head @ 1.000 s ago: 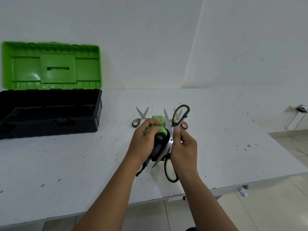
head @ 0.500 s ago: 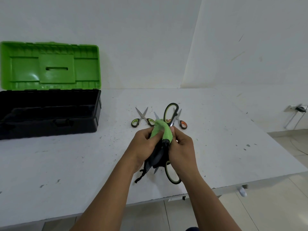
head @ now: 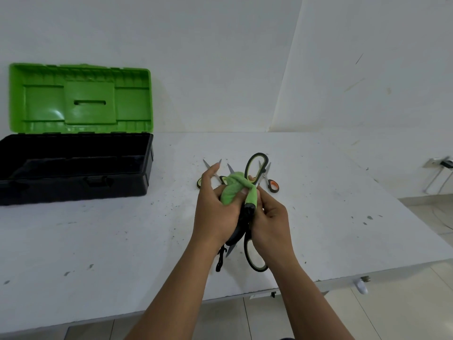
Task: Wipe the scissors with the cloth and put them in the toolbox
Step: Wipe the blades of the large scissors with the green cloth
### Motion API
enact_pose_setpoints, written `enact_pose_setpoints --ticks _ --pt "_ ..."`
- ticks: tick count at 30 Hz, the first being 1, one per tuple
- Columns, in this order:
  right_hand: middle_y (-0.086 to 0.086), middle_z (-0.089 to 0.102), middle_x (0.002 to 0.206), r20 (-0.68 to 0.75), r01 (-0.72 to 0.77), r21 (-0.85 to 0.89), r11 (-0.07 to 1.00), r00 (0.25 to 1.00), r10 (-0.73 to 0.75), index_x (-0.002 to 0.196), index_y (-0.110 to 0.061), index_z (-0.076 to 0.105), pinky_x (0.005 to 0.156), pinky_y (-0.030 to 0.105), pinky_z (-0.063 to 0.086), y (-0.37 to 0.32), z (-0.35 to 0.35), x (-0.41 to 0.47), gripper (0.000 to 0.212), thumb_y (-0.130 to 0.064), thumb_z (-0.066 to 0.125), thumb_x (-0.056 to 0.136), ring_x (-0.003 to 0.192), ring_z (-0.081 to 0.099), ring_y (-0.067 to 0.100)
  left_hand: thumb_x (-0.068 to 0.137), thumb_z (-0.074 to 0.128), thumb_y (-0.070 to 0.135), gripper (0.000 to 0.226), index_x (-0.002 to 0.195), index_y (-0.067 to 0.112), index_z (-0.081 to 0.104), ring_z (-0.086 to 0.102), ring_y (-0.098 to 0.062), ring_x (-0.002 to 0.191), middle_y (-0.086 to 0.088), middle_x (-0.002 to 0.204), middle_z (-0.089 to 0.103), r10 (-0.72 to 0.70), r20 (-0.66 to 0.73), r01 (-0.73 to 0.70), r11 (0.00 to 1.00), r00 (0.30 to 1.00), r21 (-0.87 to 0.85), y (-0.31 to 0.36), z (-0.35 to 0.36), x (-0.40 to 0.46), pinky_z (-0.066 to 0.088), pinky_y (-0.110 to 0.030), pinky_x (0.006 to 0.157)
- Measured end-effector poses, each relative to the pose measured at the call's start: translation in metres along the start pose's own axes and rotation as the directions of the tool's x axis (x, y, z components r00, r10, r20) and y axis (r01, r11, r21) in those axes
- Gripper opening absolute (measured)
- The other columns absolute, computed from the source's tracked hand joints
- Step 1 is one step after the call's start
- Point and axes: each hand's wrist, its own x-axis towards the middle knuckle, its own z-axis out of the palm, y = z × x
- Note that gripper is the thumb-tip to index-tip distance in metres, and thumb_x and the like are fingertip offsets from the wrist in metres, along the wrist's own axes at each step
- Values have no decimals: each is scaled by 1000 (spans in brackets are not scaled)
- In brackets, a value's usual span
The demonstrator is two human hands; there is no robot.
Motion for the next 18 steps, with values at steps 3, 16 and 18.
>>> enact_pose_setpoints --ticks 3,16,18 --pt "-8 69 69 16 -2 13 1000 1000 2 115 -26 77 52 15 42 -2 0 -1 36 -12 44 112 54 53 -1 91 83 21 72 142 47 41 76 0 85 8 95 81 6 -38 -6 1000 999 -5 0 2 0 62 -33 86" --pt "-10 68 80 80 57 -379 924 996 -29 144 -40 54 60 37 52 7 -3 -1 36 -29 50 110 55 55 7 94 78 11 51 124 38 47 77 -20 87 -6 109 76 -162 -167 105 945 972 -309 7 -2 12 65 -39 77" --pt "-6 71 83 120 127 -422 898 989 -83 148 -48 42 57 35 50 13 -2 -9 42 -30 48 110 57 61 12 95 76 10 51 127 36 46 76 -18 83 -9 110 76 -161 -147 103 935 976 -340 8 -4 15 64 -35 73"
